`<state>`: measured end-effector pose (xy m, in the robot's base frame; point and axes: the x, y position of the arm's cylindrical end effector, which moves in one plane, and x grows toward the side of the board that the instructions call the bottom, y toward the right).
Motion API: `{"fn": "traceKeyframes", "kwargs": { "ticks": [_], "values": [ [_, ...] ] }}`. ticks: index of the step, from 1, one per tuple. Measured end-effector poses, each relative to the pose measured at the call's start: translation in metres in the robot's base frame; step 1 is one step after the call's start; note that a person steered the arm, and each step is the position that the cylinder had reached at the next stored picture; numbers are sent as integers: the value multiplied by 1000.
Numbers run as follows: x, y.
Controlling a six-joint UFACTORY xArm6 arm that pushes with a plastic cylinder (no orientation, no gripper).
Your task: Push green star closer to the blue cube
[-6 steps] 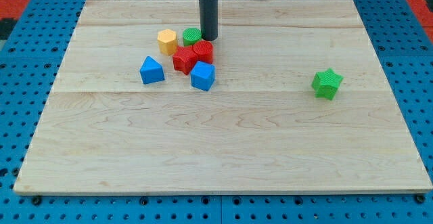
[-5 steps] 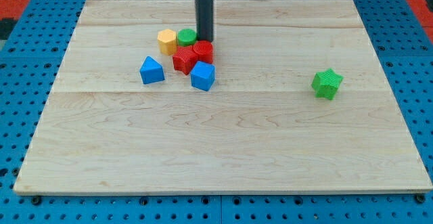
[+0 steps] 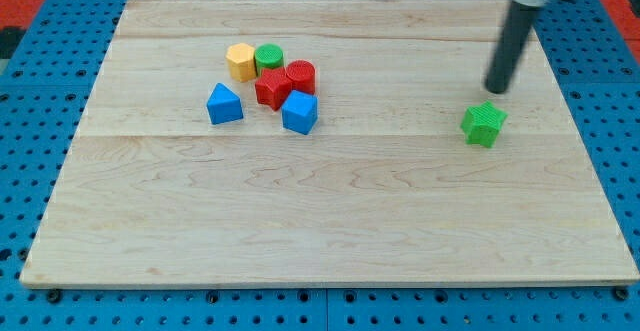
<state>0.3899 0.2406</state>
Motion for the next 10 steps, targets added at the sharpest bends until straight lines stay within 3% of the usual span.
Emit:
{"fn": "traceKeyframes", "kwargs": {
  "ticks": [1, 2, 3, 5, 7, 8, 10],
  "values": [
    [65, -37],
    [90, -103],
    [89, -132],
    [63, -71],
    [44, -229],
    [79, -189],
    [79, -280]
  ]
}}
